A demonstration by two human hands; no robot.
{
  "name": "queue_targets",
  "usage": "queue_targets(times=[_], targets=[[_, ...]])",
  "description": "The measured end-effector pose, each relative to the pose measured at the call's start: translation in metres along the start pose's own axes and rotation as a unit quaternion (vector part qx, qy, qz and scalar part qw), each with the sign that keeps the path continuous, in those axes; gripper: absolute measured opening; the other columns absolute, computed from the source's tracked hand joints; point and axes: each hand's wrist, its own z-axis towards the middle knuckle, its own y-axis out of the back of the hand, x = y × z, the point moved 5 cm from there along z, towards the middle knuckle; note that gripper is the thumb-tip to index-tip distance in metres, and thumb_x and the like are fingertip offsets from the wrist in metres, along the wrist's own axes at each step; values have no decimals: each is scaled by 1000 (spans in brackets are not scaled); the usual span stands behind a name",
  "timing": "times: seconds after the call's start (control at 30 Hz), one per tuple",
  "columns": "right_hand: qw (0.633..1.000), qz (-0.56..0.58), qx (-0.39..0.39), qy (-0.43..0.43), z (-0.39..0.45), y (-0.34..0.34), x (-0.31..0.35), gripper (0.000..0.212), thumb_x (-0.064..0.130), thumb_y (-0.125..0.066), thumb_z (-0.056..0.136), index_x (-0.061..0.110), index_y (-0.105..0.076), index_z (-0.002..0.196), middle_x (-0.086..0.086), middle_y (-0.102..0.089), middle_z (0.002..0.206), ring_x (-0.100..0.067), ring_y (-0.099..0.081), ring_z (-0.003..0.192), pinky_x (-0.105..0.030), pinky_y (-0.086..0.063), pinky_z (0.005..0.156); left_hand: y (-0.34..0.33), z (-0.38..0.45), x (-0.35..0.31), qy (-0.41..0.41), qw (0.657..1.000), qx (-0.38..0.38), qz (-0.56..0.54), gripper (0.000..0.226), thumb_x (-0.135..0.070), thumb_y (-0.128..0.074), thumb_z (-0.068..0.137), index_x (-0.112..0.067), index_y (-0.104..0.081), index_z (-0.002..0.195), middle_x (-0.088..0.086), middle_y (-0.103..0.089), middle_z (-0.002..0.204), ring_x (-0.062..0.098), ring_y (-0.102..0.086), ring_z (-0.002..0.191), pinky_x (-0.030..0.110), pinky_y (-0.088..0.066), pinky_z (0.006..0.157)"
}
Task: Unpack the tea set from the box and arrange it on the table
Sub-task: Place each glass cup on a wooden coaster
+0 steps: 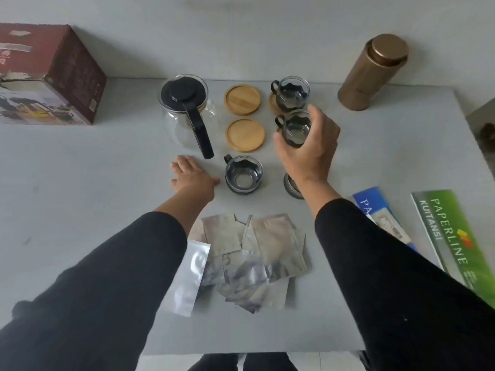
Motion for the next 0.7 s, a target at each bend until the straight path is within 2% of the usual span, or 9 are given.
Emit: queue_targets(times=[0.13, 0.23, 0.33, 0.47, 0.7], targets=[[996, 3, 41, -82, -40, 13, -42, 96, 56, -73, 60, 6, -40, 135, -12, -48, 132, -28, -41, 123, -43, -40, 101, -2, 0, 2, -10, 1000, -9, -6, 90, -45, -46, 96, 0, 12, 149, 15, 15, 158, 32, 9, 147, 46, -17, 117], [983, 28, 98, -156, -62, 9, -62, 104, 52, -82, 58, 10, -32, 139, -10, -41, 139, -24, -35, 129, -39, -38, 105, -2, 2, 3, -12, 1000, -16, -13, 91, -45, -47, 95, -1, 11, 149, 14, 14, 158, 31, 9, 147, 46, -17, 117], [974, 51, 108, -194, -73, 3, -67, 100, 48, -86, 56, 10, -35, 134, -8, -44, 135, -22, -41, 125, -32, -40, 100, -4, 3, 4, -12, 999, -22, -20, 91, -45, -48, 95, -1, 10, 150, 14, 13, 158, 31, 8, 147, 46, -17, 117], [972, 91, 69, -206, -77, -1, -66, 90, 41, -88, 55, 10, -40, 124, -6, -53, 123, -21, -53, 110, -28, -45, 92, -5, 3, 5, -18, 999, -26, -15, 90, -45, -47, 95, -2, 10, 150, 14, 13, 158, 31, 8, 147, 47, -17, 117], [978, 90, 48, -183, -62, 4, -55, 79, 38, -88, 55, 11, -45, 115, -4, -60, 111, -19, -58, 98, -30, -50, 87, -3, 2, 4, -25, 999, -27, -14, 89, -45, -46, 96, -1, 10, 149, 15, 13, 158, 33, 7, 147, 47, -17, 117]])
